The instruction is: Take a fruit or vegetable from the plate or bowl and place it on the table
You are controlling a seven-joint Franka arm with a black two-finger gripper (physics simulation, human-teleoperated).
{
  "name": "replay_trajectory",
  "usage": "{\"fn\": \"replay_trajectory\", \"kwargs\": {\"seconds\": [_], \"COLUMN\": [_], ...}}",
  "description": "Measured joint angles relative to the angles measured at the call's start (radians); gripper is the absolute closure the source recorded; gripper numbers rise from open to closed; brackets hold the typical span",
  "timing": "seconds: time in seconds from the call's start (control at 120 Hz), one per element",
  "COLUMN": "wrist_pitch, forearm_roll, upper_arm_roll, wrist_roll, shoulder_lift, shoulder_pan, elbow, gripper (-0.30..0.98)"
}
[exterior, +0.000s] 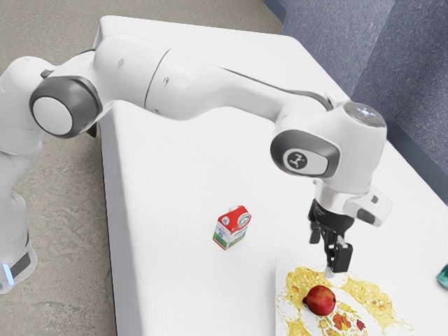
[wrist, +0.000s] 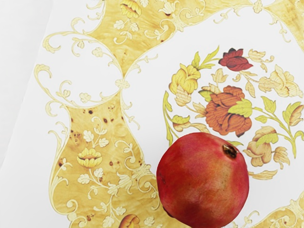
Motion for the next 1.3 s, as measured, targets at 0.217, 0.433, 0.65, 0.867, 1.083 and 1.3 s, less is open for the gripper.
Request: {"fn": "replay_trajectory", "kwargs": {"seconds": [0.217, 0.433, 0.65, 0.867, 1.083, 1.3], "wrist_pitch": [0.017, 0.070, 0.100, 0.137, 0.180, 0.220], "forearm_roll": [0.000, -0.001, -0.004, -0.004, -0.004, -0.004], "upper_arm_roll": [0.000, -0.007, -0.021, -0.021, -0.022, -0.028], "wrist_roll": [0.161, 0.275, 0.368, 0.440, 0.496, 0.535], "shoulder_lift": [0.007, 0.021, 0.028, 0.050, 0.097, 0.123], "shoulder_pan": [-0.002, -0.011, -0.003, -0.004, 0.004, 0.010], "elbow": [-0.008, -0.066, -0.066, -0.066, -0.065, -0.059], "gripper": [0.00, 0.00, 0.00, 0.00, 0.00, 0.00]}}
